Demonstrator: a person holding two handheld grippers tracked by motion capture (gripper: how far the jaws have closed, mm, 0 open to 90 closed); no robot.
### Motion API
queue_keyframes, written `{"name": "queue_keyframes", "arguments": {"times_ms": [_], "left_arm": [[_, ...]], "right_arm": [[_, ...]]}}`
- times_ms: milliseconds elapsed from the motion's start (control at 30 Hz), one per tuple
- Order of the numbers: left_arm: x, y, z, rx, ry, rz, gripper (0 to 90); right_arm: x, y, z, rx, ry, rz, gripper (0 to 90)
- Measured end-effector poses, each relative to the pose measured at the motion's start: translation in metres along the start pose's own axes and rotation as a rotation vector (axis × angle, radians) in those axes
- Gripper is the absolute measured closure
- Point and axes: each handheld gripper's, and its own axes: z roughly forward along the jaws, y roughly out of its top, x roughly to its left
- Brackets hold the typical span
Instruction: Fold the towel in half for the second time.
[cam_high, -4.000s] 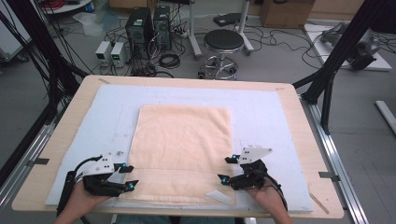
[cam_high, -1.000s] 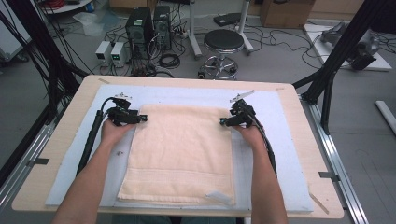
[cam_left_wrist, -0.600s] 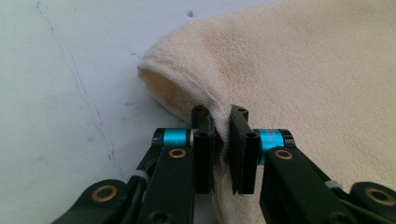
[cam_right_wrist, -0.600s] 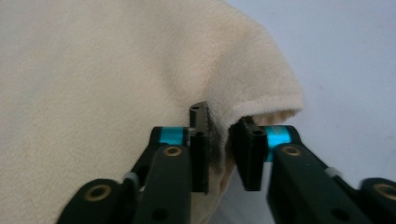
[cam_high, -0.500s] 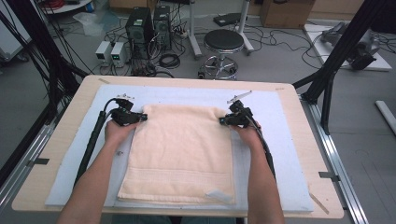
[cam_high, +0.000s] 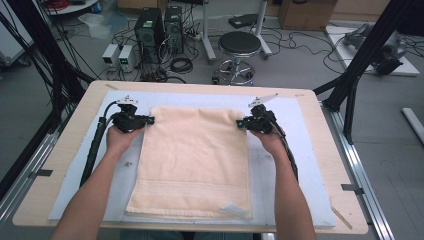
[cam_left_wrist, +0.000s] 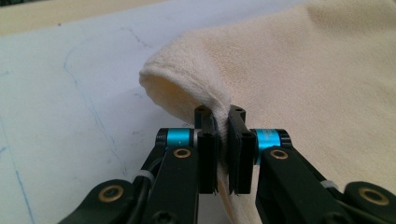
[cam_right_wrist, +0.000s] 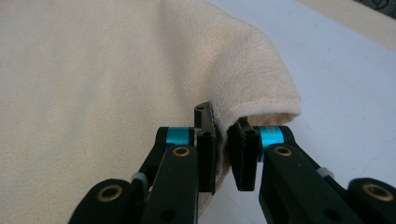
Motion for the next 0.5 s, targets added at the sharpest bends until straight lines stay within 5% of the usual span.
{"name": "queue_keyframes", "arguments": {"times_ms": [500], "left_arm": [[-0.032, -0.009, -0.059, -0.122, -0.042, 0.123, 83.8]], "right_arm": [[0.042, 0.003, -0.054, -0.103, 0.043, -0.139, 82.8]]}}
